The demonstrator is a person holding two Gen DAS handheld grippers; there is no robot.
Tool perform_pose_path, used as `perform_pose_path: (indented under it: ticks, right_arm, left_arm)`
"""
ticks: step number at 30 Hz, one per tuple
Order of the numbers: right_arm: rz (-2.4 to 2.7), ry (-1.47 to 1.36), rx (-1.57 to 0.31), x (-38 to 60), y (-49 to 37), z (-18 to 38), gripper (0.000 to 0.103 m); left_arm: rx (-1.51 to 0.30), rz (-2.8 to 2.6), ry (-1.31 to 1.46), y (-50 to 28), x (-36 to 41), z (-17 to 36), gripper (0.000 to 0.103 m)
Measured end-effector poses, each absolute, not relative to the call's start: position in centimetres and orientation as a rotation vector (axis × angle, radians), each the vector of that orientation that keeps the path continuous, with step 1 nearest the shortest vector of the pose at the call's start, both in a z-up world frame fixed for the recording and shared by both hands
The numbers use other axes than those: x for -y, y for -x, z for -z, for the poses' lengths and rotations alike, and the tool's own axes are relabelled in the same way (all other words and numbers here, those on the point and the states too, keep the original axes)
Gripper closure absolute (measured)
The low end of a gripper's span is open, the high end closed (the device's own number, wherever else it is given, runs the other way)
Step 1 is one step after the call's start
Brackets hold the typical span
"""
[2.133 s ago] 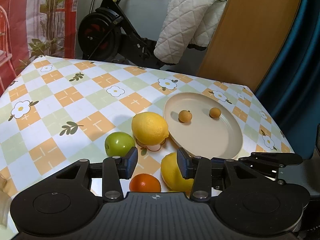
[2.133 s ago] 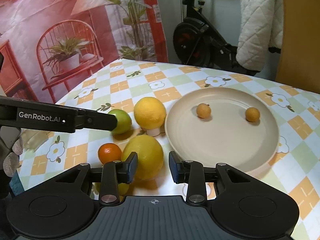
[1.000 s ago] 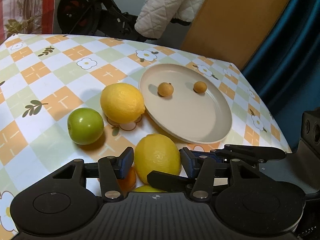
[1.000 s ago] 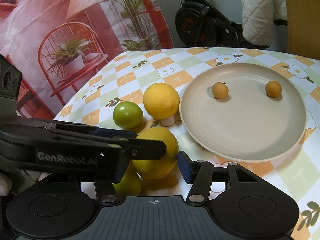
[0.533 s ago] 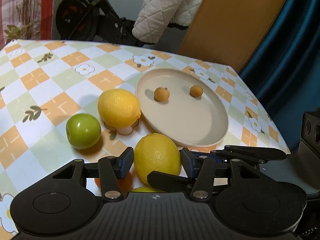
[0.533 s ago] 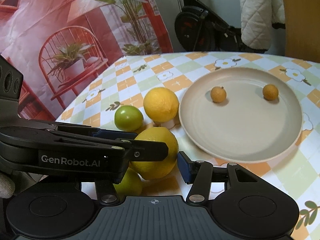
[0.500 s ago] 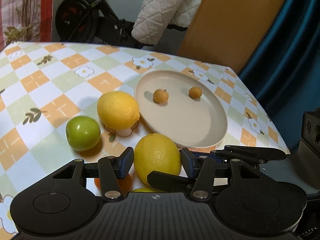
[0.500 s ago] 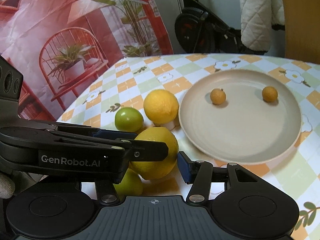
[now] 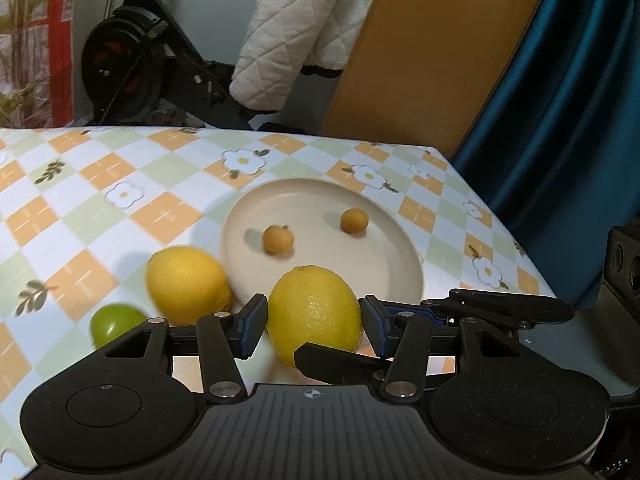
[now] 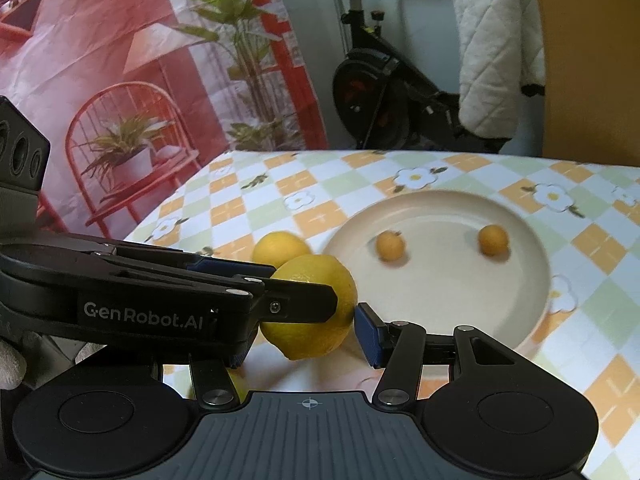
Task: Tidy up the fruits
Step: 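Grasp a yellow lemon with the right gripper and carry it toward the plate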
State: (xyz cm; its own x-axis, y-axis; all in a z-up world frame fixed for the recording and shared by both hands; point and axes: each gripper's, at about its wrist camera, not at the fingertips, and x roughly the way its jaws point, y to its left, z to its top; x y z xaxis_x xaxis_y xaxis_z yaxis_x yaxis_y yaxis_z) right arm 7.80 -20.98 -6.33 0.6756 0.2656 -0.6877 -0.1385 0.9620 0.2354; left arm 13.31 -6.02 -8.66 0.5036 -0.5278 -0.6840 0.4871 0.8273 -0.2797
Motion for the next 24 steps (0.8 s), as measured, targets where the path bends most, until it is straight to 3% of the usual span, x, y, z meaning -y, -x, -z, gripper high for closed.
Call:
perform_pose_path:
  ticks: [24]
  right_arm:
    - [-0.146,-0.104,-0.776,27.5,-15.8,8.1,0.054]
  left_arm:
    - [-0.86,0.637,0.02,-21.9,12.3,9.8,0.049]
